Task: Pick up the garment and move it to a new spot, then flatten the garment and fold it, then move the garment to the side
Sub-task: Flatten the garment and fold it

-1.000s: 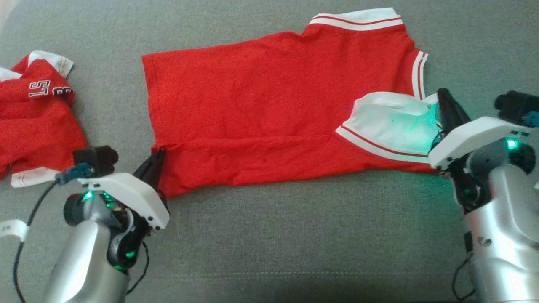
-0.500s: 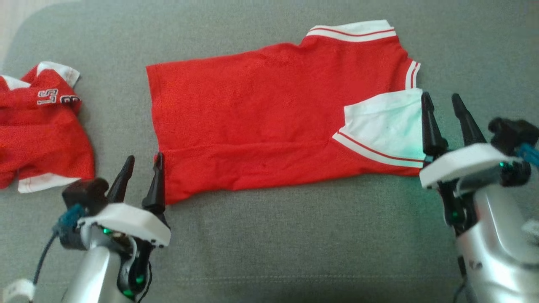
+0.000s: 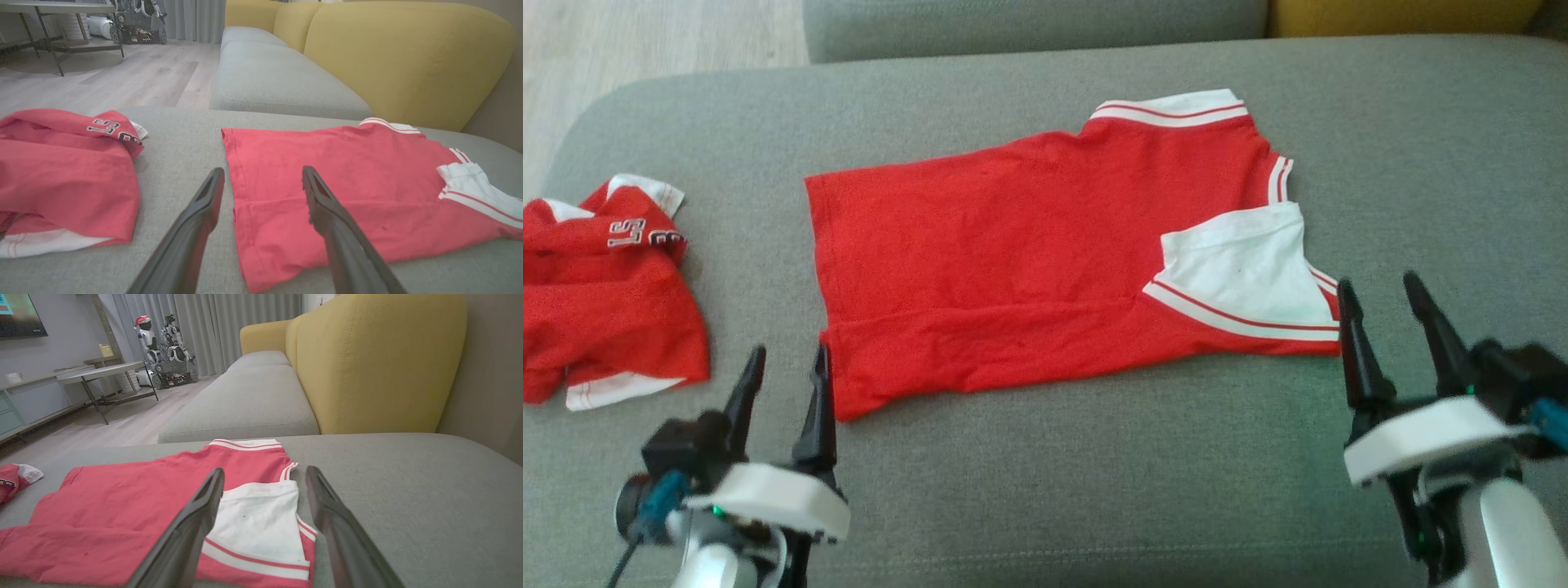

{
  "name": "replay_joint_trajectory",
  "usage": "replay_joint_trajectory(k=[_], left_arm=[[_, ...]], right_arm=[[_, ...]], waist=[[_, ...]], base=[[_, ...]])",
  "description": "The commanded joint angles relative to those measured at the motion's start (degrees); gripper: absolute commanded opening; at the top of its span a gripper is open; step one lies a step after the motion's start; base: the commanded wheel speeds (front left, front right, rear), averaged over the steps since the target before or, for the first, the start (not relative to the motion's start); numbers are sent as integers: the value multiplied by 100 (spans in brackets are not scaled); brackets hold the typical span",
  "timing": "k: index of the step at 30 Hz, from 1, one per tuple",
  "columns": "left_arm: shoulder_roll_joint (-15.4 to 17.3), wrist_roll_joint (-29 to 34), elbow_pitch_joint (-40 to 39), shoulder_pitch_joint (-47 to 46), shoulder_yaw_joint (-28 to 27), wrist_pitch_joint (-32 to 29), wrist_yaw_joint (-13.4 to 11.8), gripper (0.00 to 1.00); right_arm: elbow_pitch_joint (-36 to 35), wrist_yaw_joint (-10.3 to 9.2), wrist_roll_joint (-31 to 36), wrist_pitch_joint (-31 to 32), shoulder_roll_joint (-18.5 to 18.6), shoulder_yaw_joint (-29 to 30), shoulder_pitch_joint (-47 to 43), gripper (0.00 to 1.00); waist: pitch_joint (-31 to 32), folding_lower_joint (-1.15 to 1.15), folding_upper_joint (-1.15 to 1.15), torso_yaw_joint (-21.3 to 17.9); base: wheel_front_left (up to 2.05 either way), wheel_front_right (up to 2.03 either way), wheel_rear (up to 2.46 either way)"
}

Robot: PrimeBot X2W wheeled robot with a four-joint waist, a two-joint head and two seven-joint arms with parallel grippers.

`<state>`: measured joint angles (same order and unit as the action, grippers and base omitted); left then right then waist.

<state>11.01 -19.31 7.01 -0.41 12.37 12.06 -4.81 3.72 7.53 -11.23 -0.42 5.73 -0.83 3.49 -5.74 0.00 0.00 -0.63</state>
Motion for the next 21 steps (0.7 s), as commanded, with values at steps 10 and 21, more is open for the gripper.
replay_joint_trajectory(k=[10,21], left_arm=[[160,-11,-463,273,-256,-114,-273,100],[190,-41,-607,249,-213,-204,-304,100]], right_arm=[[-744,-4,77,296,-119,-50,-469,100],[-782,-4,74,411,-153,14,-498,100]], waist=[[247,0,0,-76],[198,0,0,-35]], base=[[0,0,0],[0,0,0]])
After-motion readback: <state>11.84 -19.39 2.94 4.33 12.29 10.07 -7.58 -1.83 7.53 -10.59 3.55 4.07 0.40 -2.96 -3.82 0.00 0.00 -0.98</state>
